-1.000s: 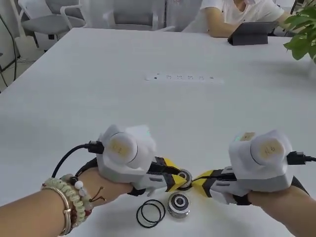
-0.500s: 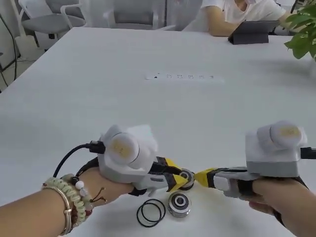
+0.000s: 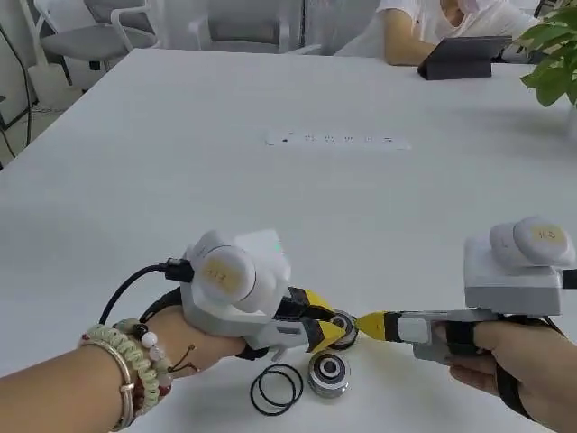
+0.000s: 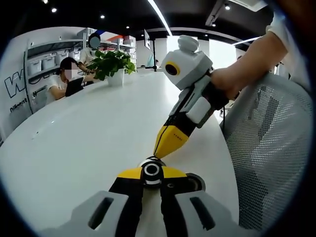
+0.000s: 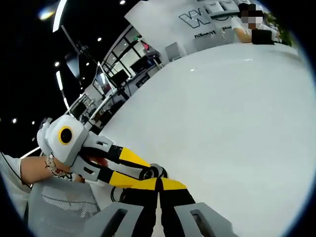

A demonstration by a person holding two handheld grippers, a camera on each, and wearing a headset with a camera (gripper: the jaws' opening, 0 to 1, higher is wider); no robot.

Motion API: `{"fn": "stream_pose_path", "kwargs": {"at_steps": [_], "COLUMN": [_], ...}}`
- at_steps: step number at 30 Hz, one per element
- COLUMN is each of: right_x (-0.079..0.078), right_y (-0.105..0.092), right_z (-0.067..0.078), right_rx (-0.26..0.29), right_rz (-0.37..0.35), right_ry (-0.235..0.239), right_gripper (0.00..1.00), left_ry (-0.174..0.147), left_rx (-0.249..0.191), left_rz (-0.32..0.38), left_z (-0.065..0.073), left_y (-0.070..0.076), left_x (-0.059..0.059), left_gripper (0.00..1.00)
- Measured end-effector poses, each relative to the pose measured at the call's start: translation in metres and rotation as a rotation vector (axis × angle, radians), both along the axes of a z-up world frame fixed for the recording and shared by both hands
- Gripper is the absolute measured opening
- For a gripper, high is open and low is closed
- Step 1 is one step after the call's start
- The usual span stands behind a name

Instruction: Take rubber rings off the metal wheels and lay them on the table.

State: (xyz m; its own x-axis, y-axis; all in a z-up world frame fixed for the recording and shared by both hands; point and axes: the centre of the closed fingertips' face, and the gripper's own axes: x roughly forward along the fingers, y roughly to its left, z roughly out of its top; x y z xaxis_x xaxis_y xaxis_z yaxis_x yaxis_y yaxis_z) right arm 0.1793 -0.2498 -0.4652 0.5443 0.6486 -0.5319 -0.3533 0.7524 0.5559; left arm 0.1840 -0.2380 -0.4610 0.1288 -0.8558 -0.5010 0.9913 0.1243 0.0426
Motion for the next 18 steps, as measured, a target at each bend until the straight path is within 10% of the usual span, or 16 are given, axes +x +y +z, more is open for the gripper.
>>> {"fn": "stream_pose_path", "kwargs": {"at_steps": [18], "right_x": [-0.0028], "right_y": [0.0057], "right_z": [0.0061], "right_rx": [0.039], "right_rz": [-0.003], "right_ry": [0.017], "right_gripper": [0.0], "left_ry": [-0.003], "left_rx": [0.006], "left_rz": [0.0], "left_z": [0.0001], "left_y": [-0.0002], "left_x": [0.0001], "left_gripper": [0.07]}}
